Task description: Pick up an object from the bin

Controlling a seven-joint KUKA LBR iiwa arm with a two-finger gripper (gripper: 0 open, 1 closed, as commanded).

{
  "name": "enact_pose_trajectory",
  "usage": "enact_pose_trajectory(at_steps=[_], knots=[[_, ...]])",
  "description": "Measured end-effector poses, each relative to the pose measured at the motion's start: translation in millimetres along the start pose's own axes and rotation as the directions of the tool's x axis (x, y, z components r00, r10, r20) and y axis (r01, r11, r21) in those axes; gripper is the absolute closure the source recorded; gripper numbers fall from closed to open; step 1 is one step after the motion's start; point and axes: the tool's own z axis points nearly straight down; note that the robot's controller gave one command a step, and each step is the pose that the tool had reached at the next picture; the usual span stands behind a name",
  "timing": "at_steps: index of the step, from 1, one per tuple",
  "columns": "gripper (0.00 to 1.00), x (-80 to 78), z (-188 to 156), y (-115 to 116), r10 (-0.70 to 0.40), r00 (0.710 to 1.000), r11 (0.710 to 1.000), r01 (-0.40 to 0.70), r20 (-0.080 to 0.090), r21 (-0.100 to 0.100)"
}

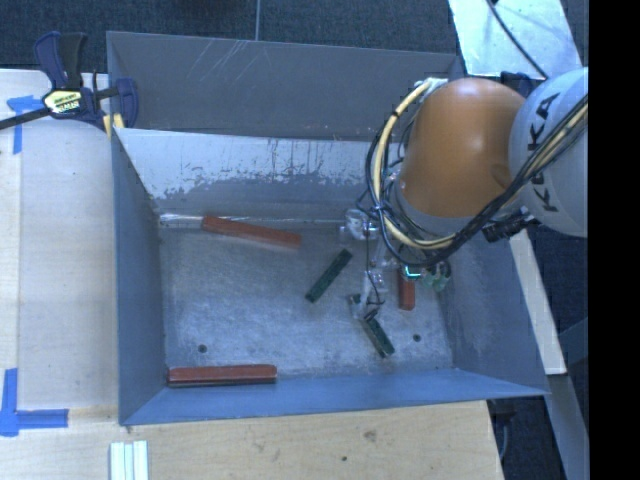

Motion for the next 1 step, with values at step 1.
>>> enact_pose_trajectory(at_steps=[1], knots=[[0.0,-44.0,116.7,-32.4,0.21,0.978,0.978,-0.21,0.0,0.001]])
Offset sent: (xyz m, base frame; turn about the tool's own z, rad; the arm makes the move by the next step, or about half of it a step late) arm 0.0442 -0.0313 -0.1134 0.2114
